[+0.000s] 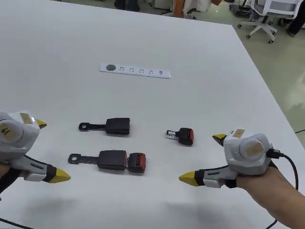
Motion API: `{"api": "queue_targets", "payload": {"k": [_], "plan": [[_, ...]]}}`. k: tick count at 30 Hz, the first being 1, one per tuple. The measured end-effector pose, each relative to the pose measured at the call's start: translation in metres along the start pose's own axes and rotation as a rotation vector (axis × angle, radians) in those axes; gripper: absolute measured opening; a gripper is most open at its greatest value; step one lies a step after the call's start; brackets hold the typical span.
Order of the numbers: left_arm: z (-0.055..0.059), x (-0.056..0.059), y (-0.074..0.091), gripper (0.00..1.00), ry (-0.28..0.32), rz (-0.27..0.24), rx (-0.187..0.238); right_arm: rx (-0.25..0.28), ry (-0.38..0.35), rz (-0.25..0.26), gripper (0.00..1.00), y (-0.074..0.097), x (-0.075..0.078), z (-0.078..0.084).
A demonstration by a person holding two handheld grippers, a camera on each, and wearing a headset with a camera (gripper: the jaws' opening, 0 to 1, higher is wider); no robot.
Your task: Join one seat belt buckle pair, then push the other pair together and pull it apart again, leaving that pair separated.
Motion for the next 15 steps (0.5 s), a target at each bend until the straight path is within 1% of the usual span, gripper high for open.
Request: {"api": "queue_targets", "payload": {"k": [3, 6, 9, 11, 15], "plan": [[0.005, 0.002, 0.006, 1.0, 0.026, -0.017, 0.009, 0.014, -0.014, 0.005, 1.0, 0.004, -0.001, 0.003], [0.009, 0.008, 0.013, 1.0, 0.052, -0.036, 0.023, 0.019, -0.028, 0.01, 1.0, 0.007, -0.004, 0.005], [0.011, 0.013, 0.018, 1.0, 0.064, -0.048, 0.021, 0.039, -0.041, 0.011, 1.0, 0.011, -0.009, 0.004], [0.013, 0.012, 0.021, 1.0, 0.079, -0.053, 0.033, 0.052, -0.055, 0.012, 1.0, 0.012, -0.012, 0.003], [0.016, 0.016, 0.021, 1.0, 0.103, -0.058, 0.042, 0.047, -0.063, 0.002, 1.0, 0.01, -0.02, 0.004]]}}
Point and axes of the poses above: the centre of the closed fingertips' face, and the gripper's own axes: y roughly backward along the fingers, x roughly to its right, z roughly out of its underside, the point moved 7 cm from there along y, roughly backward along the fingers, and after that the axes turned 13 degrees about -y, right-handed, at the moved point
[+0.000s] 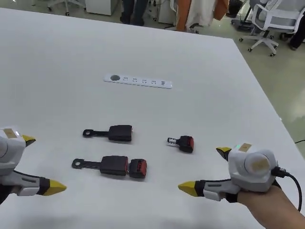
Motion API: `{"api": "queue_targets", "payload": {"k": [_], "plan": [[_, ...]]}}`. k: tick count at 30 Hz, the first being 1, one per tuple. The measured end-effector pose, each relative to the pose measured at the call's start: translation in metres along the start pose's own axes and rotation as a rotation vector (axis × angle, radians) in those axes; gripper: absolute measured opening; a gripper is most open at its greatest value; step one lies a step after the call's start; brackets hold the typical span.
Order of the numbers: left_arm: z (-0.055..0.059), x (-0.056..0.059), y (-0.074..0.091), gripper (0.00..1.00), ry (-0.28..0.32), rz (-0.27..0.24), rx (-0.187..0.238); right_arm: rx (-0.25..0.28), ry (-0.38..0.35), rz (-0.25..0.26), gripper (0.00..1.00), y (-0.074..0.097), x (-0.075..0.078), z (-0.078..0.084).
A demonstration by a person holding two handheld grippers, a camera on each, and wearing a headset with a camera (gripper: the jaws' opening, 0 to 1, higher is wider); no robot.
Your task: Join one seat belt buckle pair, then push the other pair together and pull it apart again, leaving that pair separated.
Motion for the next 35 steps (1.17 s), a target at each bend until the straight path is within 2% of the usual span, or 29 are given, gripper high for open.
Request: {"api": "queue_targets", "payload": {"k": [2, 6, 10, 22, 25, 29, 35], "plan": [[-0.001, 0.006, -0.003, 1.0, 0.005, -0.004, 0.001, 0.002, 0.0, -0.004, 1.0, -0.001, 0.0, 0.0], [0.004, 0.011, -0.008, 1.0, -0.018, 0.013, -0.012, 0.012, -0.009, -0.003, 1.0, -0.001, -0.001, 0.002], [-0.001, 0.018, -0.006, 1.0, -0.009, 0.009, -0.01, 0.009, -0.009, -0.01, 1.0, -0.001, -0.001, 0.007], [-0.005, 0.022, -0.005, 1.0, 0.003, 0.0, 0.007, 0.036, -0.036, -0.013, 0.98, 0.007, -0.006, 0.01], [-0.003, 0.021, -0.006, 1.0, 0.004, -0.001, 0.011, 0.03, -0.037, -0.017, 0.97, 0.008, -0.009, 0.012], [-0.002, 0.023, -0.006, 1.0, 0.003, 0.0, 0.01, 0.064, -0.046, -0.026, 0.97, 0.011, -0.012, 0.008], [-0.005, 0.025, -0.006, 1.0, 0.007, 0.0, 0.027, 0.07, -0.042, -0.019, 0.97, 0.009, -0.012, 0.008]]}}
Point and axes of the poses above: the centre of the closed fingertips' face, and the gripper's own axes: y roughly backward along the fingers, x roughly to its right, z roughly out of its underside, the point moved 7 cm from there along y, roughly backward along the fingers, and after that the axes turned 13 degrees about -y, right-handed, at the moved point
